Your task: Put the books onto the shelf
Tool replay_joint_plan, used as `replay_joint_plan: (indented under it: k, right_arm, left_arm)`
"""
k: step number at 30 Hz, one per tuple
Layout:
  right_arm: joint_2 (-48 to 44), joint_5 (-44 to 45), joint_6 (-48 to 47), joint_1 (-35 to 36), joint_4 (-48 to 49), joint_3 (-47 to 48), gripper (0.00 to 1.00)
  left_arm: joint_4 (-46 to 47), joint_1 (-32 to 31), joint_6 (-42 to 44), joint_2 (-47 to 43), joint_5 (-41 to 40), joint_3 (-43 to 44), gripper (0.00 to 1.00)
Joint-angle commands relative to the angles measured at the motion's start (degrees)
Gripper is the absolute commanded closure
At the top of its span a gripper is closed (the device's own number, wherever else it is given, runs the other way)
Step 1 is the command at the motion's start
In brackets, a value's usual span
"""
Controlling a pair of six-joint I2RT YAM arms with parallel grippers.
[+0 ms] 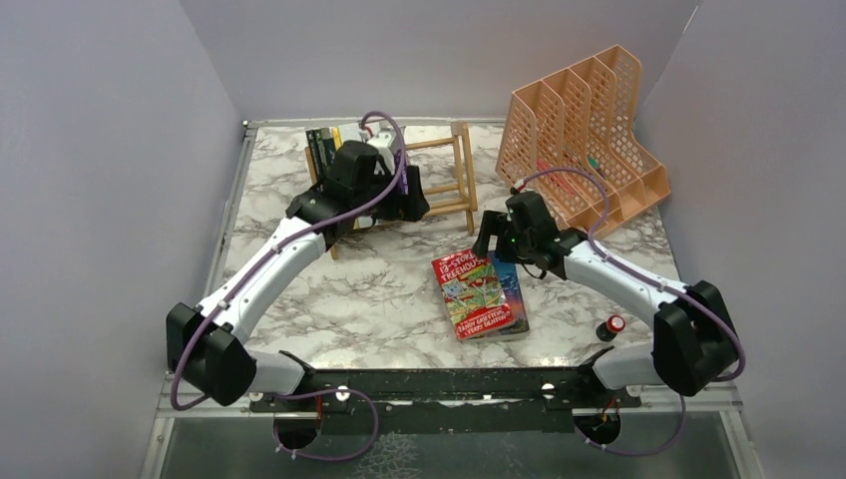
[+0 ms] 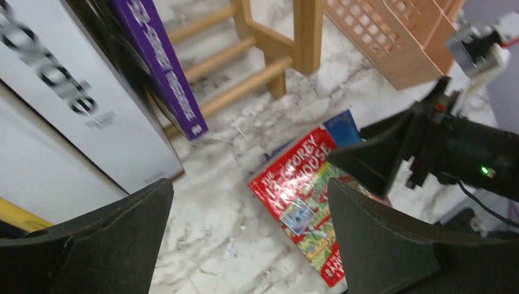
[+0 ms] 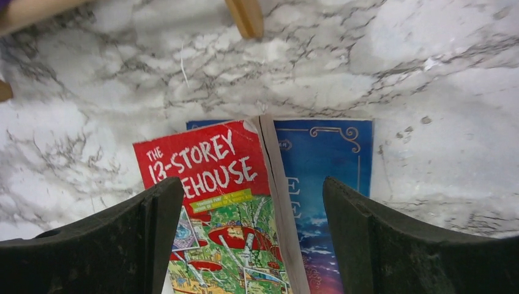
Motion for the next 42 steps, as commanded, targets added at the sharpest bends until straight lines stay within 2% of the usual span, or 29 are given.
replay_joint_plan:
  k: [1,5,10,12,15,19,21,27,37,42]
  right_arm:
    - [4.08,-11.9,-2.05,-1.31,0.59,-1.24,0.12]
    - [7.24,-14.75,-1.46,-1.31,0.01,-1.16,0.14]
    - [7.6,-12.82,-1.49,-1.3,-1.37,-2.19,0.25]
    - [7.71,-11.97,-2.02,-1.31,-1.77,-2.58,0.31]
    - [7.98,-12.52,-2.29,-1.27,-1.72,-3.51,0.43]
    - [8.51,-14.25,-1.83,-1.31,-1.3,-5.01,0.6]
    - [8.59,-14.46,-1.48,-1.32,-0.93,-5.75,0.69]
    - [8.44,-16.07,-0.16,-1.3,1.98,-7.48,0.84]
    - [11.0,-16.92,0.58,-1.32,5.34,-8.92,0.91]
    - [11.74,-18.5,1.02,-1.32,7.47,-9.54,0.92]
  left_arm:
    - [10.67,-0.36,-7.91,-7.2,11.89,-11.65,0.04]
    - [19.09,-1.09,-16.49,-11.04,12.09,-23.28,0.04]
    - [27.99,-4.77,-25.25,-13.23,10.93,-34.84,0.05]
    - [32.49,-7.5,-25.46,-12.93,10.24,-38.41,0.05]
    - [37.4,-12.86,-23.43,-12.33,4.25,-42.88,0.04]
    - [44.81,-14.87,-24.51,-9.44,4.13,-47.3,0.04]
    - [46.34,-15.33,-25.24,-7.36,4.06,-47.28,0.04]
    - [49.19,-15.86,-31.02,0.04,3.57,-47.73,0.04]
    - [59.13,-15.77,-37.71,6.81,8.2,-47.14,0.06]
    - [63.99,-15.68,-40.67,9.72,11.72,-44.68,0.13]
